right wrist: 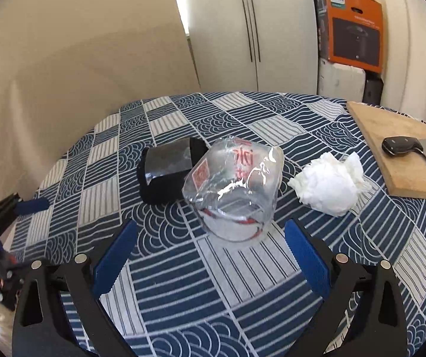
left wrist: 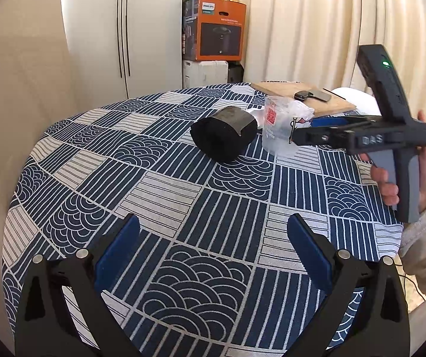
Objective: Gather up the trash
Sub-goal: 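Grasp the clear plastic cup with the right tool, then grasp the black cup with the left tool while the right tool holds the clear cup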
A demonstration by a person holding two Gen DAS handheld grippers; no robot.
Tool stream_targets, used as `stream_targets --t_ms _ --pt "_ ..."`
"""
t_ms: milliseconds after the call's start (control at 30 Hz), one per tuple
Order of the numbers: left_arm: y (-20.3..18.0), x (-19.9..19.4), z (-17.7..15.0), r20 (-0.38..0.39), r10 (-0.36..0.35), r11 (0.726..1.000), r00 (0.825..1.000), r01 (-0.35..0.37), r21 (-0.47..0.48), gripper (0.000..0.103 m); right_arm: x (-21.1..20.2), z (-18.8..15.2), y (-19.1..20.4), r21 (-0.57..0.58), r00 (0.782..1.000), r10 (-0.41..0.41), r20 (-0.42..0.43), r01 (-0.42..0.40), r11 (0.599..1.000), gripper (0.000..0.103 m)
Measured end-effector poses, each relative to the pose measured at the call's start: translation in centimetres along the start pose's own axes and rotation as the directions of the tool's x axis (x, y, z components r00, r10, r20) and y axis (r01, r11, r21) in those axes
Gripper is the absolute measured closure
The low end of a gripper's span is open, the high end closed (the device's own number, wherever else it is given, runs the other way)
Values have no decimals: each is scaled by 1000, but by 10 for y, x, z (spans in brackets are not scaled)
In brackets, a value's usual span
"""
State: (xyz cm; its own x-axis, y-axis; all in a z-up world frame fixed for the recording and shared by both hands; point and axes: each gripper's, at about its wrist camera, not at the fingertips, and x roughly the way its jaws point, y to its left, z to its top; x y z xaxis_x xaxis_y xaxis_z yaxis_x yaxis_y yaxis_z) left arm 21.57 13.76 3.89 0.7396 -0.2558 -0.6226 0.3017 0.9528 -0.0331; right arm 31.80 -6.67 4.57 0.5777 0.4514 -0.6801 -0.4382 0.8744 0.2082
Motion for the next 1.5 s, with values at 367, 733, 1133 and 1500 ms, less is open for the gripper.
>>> stream_targets --t_ms 367,733,1133,1500 --pt "5 9 12 -17 30 1000 999 -30 -8 6 5 3 -14 17 1000 27 -8 -27 999 48" --pt "-3 23 31 -37 51 997 998 -53 -62 6 -37 -19 -23 -41 999 23 33 -21 999 49" --pt "-18 57 63 -79 24 990 997 -35 -134 6 -84 -41 -48 -72 994 63 88 -57 996 50" --pt "-31 96 95 -106 69 973 992 -90 -213 6 -108 -61 -75 -91 990 74 116 -64 994 50"
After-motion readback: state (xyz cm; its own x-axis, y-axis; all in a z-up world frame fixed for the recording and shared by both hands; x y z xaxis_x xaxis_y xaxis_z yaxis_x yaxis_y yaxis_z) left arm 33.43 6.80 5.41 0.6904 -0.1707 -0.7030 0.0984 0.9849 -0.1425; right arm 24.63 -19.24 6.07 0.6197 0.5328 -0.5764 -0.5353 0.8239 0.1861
